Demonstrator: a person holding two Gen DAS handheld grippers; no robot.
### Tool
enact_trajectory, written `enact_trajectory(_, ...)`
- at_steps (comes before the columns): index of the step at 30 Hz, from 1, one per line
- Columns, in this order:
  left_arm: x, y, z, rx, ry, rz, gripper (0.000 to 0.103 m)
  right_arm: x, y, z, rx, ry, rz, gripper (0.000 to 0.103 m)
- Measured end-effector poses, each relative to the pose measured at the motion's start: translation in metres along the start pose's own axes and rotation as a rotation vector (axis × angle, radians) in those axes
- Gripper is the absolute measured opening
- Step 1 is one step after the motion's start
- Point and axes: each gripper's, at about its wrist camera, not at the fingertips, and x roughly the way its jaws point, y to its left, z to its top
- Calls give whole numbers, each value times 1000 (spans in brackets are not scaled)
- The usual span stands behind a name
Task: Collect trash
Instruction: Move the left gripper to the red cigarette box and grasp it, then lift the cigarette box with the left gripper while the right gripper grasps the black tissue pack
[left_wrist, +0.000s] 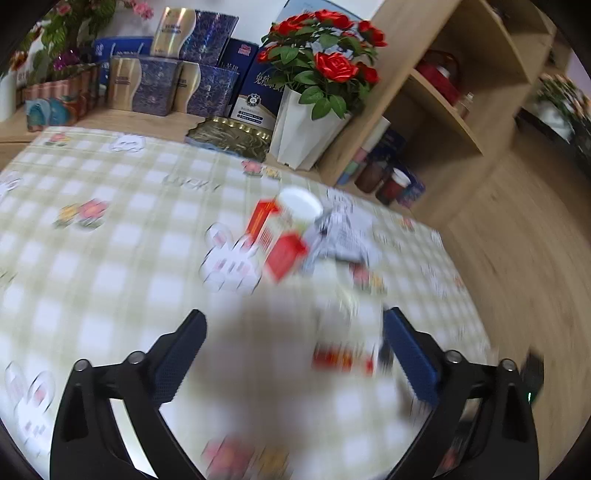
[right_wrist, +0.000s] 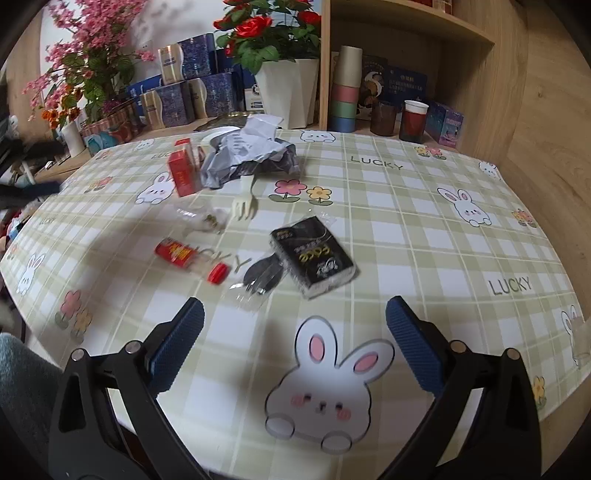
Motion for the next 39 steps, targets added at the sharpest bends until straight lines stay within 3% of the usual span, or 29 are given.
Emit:
enact_trajectory(3,46,-5,31,-45,31,1,85,9,-4,7,-1,0,8,97)
enact_trajectory(7,99,-4,52,-88,71,65,72,15,-8,16,-7,0,21,97)
enact_trajectory(15,156,8,61,-109,143,166,60,27,-14,26,-32,4,39,97)
enact_trajectory(17,163,14,59,-93,186,162,49,31,-16,28,-37,15,56,97)
enact_trajectory(20,156,22,55,-80,178,137,42,36,-16,32,-68,22,74,97)
enact_trajectory(22,148,26,53,-66,175,133,28,42,-15,35,-107,26,61,97)
enact_trajectory(24,139,28,51,-42,180,112,22,50,-14,38,-139,30,40,96)
enact_trajectory(31,115,34,33,75,221,95,22,75,-22,45,-78,88,36,84)
enact_trajectory(39,96,32,12,165,213,95,22,83,-18,43,-107,111,39,72)
